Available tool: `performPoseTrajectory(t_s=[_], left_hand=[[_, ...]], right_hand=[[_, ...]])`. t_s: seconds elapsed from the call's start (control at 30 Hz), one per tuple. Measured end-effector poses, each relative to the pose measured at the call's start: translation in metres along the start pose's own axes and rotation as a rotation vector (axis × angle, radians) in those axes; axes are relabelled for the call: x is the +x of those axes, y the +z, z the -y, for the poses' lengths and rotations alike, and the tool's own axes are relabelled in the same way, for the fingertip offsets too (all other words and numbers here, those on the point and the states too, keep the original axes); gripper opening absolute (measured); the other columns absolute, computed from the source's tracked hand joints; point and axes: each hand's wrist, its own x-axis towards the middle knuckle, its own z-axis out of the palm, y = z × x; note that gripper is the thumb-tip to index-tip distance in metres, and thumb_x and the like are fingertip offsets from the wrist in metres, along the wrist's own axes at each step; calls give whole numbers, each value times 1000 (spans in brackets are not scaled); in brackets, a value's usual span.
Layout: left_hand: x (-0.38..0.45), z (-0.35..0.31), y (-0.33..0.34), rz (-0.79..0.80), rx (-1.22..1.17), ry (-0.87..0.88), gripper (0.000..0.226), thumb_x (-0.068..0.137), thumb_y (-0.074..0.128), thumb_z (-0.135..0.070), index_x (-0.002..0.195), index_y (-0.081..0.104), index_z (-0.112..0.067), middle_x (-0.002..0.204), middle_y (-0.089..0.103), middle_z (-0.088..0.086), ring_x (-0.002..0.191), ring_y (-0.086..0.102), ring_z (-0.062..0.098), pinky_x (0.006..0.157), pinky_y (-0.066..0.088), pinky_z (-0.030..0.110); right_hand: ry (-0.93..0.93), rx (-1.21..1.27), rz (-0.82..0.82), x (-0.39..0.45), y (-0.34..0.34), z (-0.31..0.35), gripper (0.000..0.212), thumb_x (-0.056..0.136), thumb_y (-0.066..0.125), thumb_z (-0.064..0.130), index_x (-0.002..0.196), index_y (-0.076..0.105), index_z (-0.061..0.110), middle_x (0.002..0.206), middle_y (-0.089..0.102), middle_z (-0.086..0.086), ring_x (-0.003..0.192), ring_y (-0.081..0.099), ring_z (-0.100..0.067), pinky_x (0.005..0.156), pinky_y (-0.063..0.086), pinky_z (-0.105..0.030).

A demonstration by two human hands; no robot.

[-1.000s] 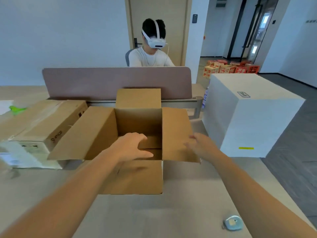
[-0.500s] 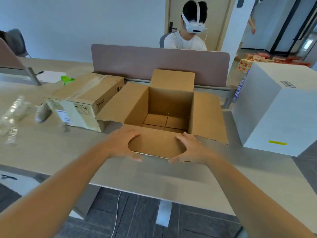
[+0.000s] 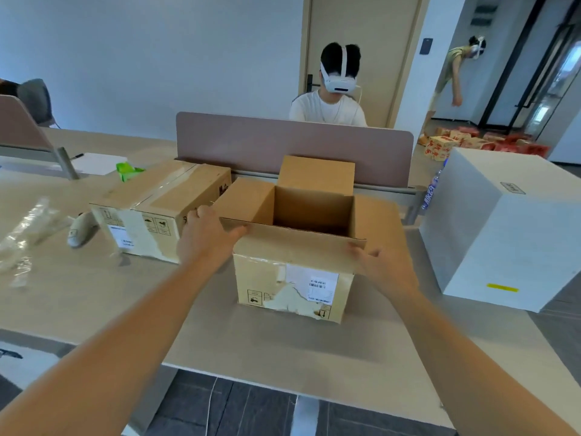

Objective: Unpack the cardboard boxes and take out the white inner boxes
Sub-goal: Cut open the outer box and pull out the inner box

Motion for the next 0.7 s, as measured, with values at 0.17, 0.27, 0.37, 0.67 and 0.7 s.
performPoseTrajectory(t_s=[0.17, 0.27, 0.37, 0.67, 0.7], left_hand=[[22, 23, 28, 289, -250, -160, 64, 84, 59, -47, 134, 42, -12, 129, 52, 11, 116, 50, 30, 91, 42, 38], [27, 36, 50, 487, -317, -198, 79, 79, 54, -65, 139, 40, -16, 139, 46, 10, 125, 45, 31, 104, 38, 40], [31, 39, 66, 532, -442, -218, 84, 77, 58, -62, 141, 37, -12, 146, 40, 9, 134, 35, 29, 111, 26, 38], [40, 45, 108, 519, -840, -326, 91, 61, 72, -64, 130, 49, -8, 130, 55, 3, 123, 49, 22, 110, 34, 38], [39, 44, 110, 500, -864, -330, 86, 63, 73, -61, 127, 51, -8, 125, 58, 3, 121, 51, 22, 109, 36, 38]], right_hand=[[100, 150, -25, 7, 19, -4, 53, 89, 46, 55, 118, 55, 11, 89, 58, -1, 91, 55, -23, 84, 43, -31], [162, 354, 21, 5, 41, -9, 60, 87, 50, 51, 134, 45, 14, 125, 55, -8, 117, 49, -29, 105, 35, -41], [181, 469, -13, 7, 56, -14, 58, 87, 54, 46, 135, 44, 16, 130, 49, 1, 127, 42, -26, 111, 27, -40], [280, 630, -89, 24, 87, -30, 43, 92, 52, 34, 127, 50, 9, 115, 53, 1, 109, 45, -11, 90, 30, -23], [300, 640, -96, 24, 89, -30, 43, 92, 52, 36, 125, 50, 10, 114, 53, 2, 108, 46, -12, 90, 31, -24]])
